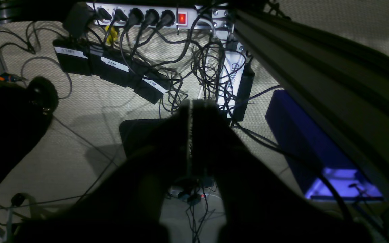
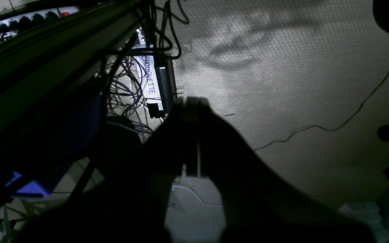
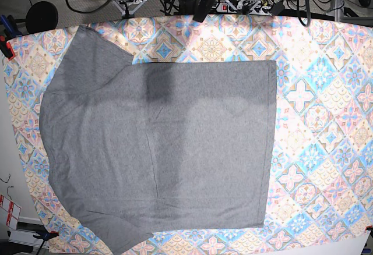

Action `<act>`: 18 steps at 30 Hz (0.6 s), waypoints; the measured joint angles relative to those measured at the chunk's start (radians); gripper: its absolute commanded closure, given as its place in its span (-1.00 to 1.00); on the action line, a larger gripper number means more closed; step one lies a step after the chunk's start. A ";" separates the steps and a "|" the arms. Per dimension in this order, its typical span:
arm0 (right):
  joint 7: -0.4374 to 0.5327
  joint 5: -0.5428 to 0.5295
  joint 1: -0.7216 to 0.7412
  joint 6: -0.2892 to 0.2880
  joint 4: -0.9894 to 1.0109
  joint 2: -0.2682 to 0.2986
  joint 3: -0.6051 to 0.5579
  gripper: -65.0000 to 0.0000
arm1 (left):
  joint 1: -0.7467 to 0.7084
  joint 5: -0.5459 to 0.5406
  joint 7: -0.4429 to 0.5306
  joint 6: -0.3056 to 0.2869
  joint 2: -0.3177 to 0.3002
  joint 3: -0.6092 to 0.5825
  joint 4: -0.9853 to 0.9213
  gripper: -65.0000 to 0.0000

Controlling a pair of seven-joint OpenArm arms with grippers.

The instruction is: Fold the T-shirt properly

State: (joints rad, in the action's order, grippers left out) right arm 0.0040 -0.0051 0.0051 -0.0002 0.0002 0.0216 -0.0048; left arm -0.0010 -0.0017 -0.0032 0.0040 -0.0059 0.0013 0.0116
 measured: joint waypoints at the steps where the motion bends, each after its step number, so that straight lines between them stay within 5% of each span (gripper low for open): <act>1: 0.000 0.000 0.000 0.001 0.000 0.003 0.000 1.00 | 0.000 0.000 0.000 0.000 0.000 0.000 0.000 1.00; 15: 0.014 -0.003 -0.036 -0.001 -0.009 0.037 0.005 1.00 | -0.044 0.000 0.005 -0.001 -0.039 0.000 -0.002 1.00; 18: 0.079 -0.003 -0.074 0.004 -0.002 0.037 0.005 1.00 | -0.061 -0.002 0.050 0.000 -0.047 0.000 -0.001 1.00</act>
State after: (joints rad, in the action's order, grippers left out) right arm 0.0834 -0.0078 -0.0685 0.0036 -0.0017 0.0582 0.0006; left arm -0.0624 -0.0032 0.0471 0.0040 -0.0528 0.0013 0.0105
